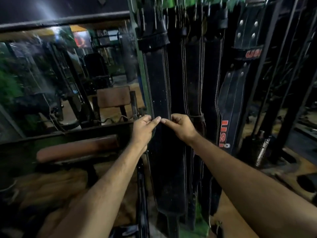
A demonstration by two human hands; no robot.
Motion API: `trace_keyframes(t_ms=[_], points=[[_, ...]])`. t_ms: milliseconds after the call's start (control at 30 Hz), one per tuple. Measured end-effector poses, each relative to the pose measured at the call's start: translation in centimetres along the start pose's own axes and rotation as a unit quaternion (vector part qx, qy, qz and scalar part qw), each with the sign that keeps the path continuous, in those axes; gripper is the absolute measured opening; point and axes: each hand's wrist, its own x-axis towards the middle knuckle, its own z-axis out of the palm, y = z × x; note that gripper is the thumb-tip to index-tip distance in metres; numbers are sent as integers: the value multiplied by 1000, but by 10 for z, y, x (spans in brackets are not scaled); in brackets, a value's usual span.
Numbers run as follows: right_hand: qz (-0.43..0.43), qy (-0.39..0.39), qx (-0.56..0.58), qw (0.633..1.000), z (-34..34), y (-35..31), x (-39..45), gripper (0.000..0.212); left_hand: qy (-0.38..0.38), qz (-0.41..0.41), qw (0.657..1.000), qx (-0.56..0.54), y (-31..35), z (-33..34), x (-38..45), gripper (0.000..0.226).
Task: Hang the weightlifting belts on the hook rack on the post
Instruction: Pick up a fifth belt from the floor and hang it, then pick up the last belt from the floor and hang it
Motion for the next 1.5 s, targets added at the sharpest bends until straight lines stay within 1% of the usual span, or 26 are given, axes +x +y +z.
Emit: trace_keyframes(t_ms=[67,100,133,200,233,300,333,367,400,433,533,667,767,867,967,1000,1067,1167,1200,1233,1300,1333,1367,1400,1433,1500], points=[[7,-1,3,1000,2,15,-4,98,3,-3,1000,27,-7,2,-11,45],[16,-1,1,1000,2,21,-3,99,2,2,999,37,-10,5,-14,43],[20,-4,-4,1000,1,24,-3,98,7,4,999,51,-11,6,-14,47],[27,-1,-18,999,-1,29,-7,91,8,-2,998,66,-18,4,-15,47],[37,5,-23,999,-2,30,-13,81,4,-8,998,65,-26,1,-16,48],[64,11,-24,998,-3,36,-28,48,2,-9,996,87,-44,-8,-24,61],[75,12,-11,997,-4,42,-35,34,-4,-17,996,92,-51,-13,-31,54],[82,17,7,997,-4,50,-41,27,-6,-19,996,88,-54,-15,-37,40],[87,21,21,996,-4,55,-48,27,-3,-23,996,81,-60,-17,-41,28],[91,27,33,995,-2,63,-54,31,3,-33,997,69,-68,-18,-44,24],[125,36,35,991,6,89,-71,42,-5,-63,996,67,-92,-22,-50,21],[177,18,8,984,15,129,-97,51,-34,-130,986,99,-142,-26,-73,24],[190,14,10,982,18,160,-108,51,-43,-174,976,122,-186,-30,-87,32],[226,4,-11,974,23,203,-133,48,-49,-216,966,136,-231,-32,-105,35],[252,19,-13,967,27,250,-161,40,-44,-228,964,133,-276,-27,-111,28],[255,22,-9,967,28,264,-166,38,-45,-227,964,132,-290,-25,-112,29],[263,9,-10,965,29,288,-172,41,-45,-231,962,137,-319,-22,-116,36],[318,-46,-48,946,29,328,-191,51,-42,-264,946,181,-370,-21,-132,44],[342,-70,-64,935,30,344,-201,51,-39,-283,937,202,-385,-19,-139,43],[362,-80,-71,926,30,357,-214,45,-29,-310,926,214,-401,-17,-147,42],[400,-52,-65,913,33,384,-244,18,18,-373,899,226,-430,-12,-167,34],[425,-28,-47,903,34,393,-258,12,44,-396,885,240,-441,-9,-180,28],[463,-1,-32,886,35,397,-271,20,62,-413,874,248,-451,-6,-193,23],[499,27,-21,866,36,399,-283,23,74,-426,869,241,-458,-2,-205,16],[529,50,-7,847,34,401,-293,19,73,-440,867,224,-463,2,-217,12],[561,70,63,822,29,402,-304,9,55,-451,867,204,-468,12,-236,21]])
